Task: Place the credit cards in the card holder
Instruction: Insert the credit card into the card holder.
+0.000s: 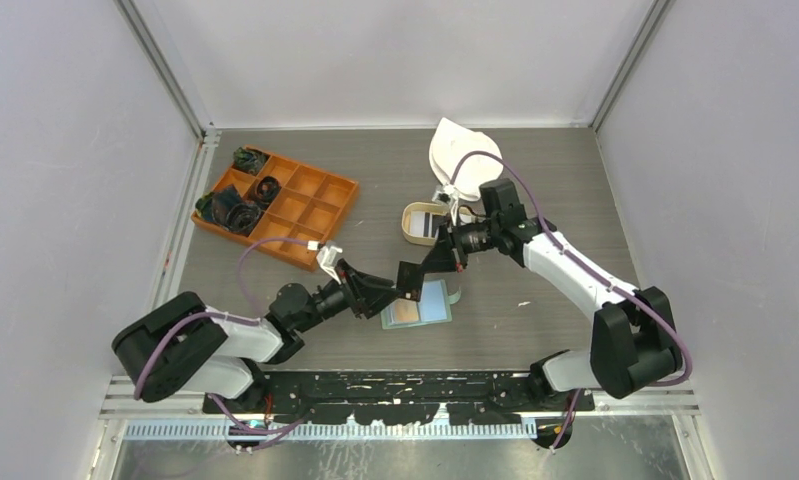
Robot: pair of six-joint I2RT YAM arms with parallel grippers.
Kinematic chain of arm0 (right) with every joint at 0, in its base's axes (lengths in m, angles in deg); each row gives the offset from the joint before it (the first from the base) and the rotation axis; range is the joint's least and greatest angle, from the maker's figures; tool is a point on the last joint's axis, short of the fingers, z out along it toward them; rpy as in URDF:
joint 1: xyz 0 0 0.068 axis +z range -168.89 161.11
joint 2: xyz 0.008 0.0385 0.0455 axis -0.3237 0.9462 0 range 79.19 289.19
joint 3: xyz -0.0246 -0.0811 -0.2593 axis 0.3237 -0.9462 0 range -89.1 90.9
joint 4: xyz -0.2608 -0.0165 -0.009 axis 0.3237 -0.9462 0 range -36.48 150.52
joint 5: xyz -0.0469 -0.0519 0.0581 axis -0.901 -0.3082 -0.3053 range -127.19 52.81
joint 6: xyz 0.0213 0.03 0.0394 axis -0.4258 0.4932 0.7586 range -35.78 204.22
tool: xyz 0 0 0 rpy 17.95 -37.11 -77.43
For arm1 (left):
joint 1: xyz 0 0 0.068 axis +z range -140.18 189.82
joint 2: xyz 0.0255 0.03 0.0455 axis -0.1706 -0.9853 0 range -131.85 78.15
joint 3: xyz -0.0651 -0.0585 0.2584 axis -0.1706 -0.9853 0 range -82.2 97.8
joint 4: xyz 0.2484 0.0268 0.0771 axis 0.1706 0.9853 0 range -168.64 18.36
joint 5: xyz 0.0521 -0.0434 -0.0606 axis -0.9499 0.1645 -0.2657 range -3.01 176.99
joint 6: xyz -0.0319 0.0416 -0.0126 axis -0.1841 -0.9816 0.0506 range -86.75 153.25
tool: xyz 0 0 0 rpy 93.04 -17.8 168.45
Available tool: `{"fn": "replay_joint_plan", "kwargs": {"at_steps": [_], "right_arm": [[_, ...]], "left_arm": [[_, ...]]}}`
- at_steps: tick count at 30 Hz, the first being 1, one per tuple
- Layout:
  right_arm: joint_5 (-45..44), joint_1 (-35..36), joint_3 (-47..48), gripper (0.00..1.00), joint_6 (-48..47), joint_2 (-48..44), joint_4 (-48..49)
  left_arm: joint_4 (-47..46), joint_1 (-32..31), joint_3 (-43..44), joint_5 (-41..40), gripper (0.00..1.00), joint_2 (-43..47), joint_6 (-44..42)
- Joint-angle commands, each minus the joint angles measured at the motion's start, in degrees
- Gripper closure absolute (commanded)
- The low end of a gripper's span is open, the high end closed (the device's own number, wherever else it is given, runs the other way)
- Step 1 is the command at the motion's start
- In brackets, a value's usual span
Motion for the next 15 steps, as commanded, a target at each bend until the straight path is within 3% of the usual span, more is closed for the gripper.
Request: {"fn": "replay_joint_plan", "kwargs": {"at_steps": [1,5,7,10,15], "right_arm": [[-8.09,-4.23,-3.74,0.99,6.83,-1.88,3.29],[-10.9,-7.89,-4.48,0.99,8.54,-0.11,-0.44],[-12.11,-8.44,-3.06,0.99,8.86,2.71,-2.64],[-12.12,-8.43,-0.85,0.99,8.6,8.05,-5.59],[-11.65,-8.48,-0.41,0.99,9.22,11.06,-5.8]], "left_arm": [[8.34,-0.12,-1.96,-6.4,0.48,7.72,0.51],[37.83,-0.25,3.12,-6.74,0.5,16.9,-0.9],[46.9,-0.3,5.18,-7.97,0.52,19.67,-1.2],[50.87,-0.37,6.44,-8.36,0.62,20.74,0.03],[46.6,-1.21,8.91,-4.58,0.78,13.92,2.35]]}}
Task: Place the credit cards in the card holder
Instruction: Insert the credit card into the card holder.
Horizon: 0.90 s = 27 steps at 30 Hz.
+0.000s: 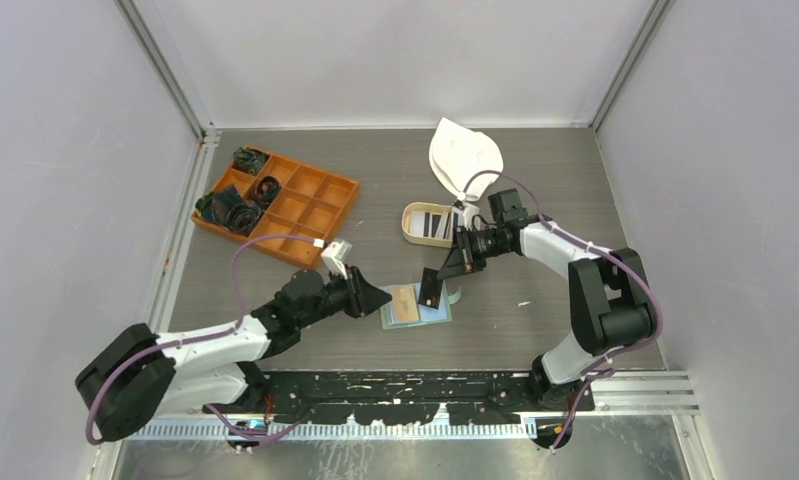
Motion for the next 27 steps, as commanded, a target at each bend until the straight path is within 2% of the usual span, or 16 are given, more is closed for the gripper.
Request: {"fn": "replay_joint_plan", "kwargs": {"at_steps": [1,7,16,22,27], "right_arm": [[-0.06,0.11,2.03,0.99,1.52,0.61,-1.11],[1.47,-0.2,1.9,0.99,2.78,4.35,-0.47],[4.18,-0.8,2.25,0.99,3.86,6.44,-0.21],[5.01,-1.55,1.64,0.99,4.5,4.24,0.57],[5.54,-1.37,1.31,0.99,5.51,4.59,1.39]], "left_arm": [[0.41,-1.34,3.7,2.84,0.79,-6.4,1.46],[-1.17,-3.78,7.47,3.48,0.79,-14.55,0.0],[0.4,-3.98,8.13,1.05,0.79,-23.4,-1.86],[5.53,-3.91,8.22,-2.98,0.81,-24.55,-1.71],[11.5,-3.91,8.59,-6.35,0.83,-21.84,-1.94]]}}
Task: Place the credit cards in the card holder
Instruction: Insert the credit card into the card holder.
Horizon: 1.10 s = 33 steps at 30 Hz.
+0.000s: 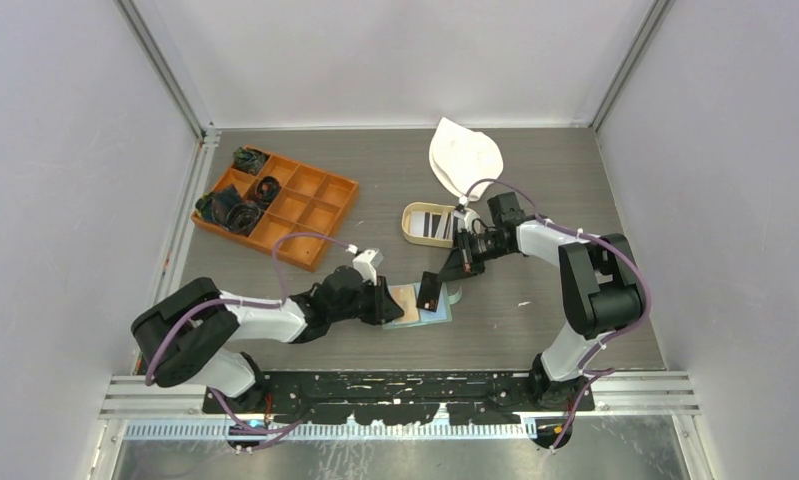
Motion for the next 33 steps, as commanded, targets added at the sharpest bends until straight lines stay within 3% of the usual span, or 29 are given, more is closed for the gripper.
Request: {"fn": "replay_joint_plan", "kwargs": {"at_steps": [1,9,15,23,33], "right_arm": [[2.32,-0.12,1.3,0.99,0.77,-2.38,1.07],[1.4,0.85,0.55,0.99,1.8,-1.38,2.24],[-4.59,1.92,1.44,0.99,0.67,-0.28,-0.09],[-5.84,1.86,2.74,0.99,-0.37,-0.87,-2.03],[-4.05,0.89,2.18,0.99,-0.68,-3.49,-2.13]], "left_arm": [[10.68,0.09,0.21,-6.75,0.83,2.29,-1.62],[13.85,0.09,-1.17,-7.26,0.83,6.61,-1.62],[14.0,0.09,-1.22,-6.92,0.82,8.09,-1.21],[11.15,0.08,-2.73,-4.54,0.66,13.14,1.36],[10.64,0.09,-1.86,-3.73,0.65,11.91,2.16]]}}
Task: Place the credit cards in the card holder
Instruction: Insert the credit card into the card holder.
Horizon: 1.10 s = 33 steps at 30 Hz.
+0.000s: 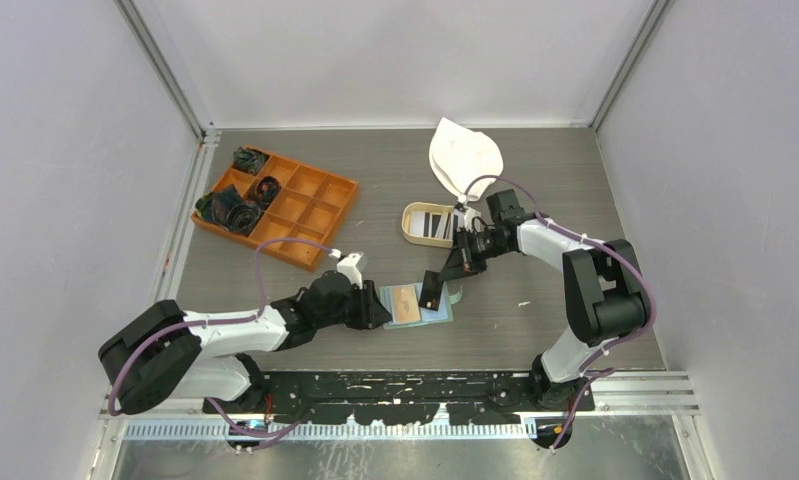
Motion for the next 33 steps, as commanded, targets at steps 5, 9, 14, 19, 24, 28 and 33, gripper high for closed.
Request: {"fn": "replay_joint_plan", "kwargs": {"at_steps": [5,9,14,19,24,28,33], "right_arm": [[2.28,0.1,1.32,0.99,-0.49,0.35,0.4],[3.21,0.25,1.16,0.99,-0.16,0.47,0.89],[3.11,0.4,1.05,0.99,0.14,1.67,1.15],[1.75,0.55,1.22,0.99,0.07,3.12,0.75],[0.94,1.06,1.58,0.99,-0.43,4.46,-0.05],[0.91,2.11,1.96,0.99,-1.04,5.26,-0.84],[0.49,2.71,2.46,0.99,-1.97,6.21,-1.98]], "left_arm": [[-0.37,0.15,1.22,-0.52,0.63,-0.16,0.2],[0.04,0.16,1.56,-0.78,0.62,-0.66,-0.32],[-0.33,0.14,2.18,-0.76,0.6,-1.73,-0.93],[-0.8,0.24,2.23,-0.64,0.59,-1.97,-1.12],[-0.74,0.33,2.02,-0.61,0.58,-1.11,-1.21],[-0.14,0.68,2.23,-0.61,0.58,-1.18,-1.19],[1.45,1.09,2.98,-0.93,0.58,-1.87,-1.29]]}}
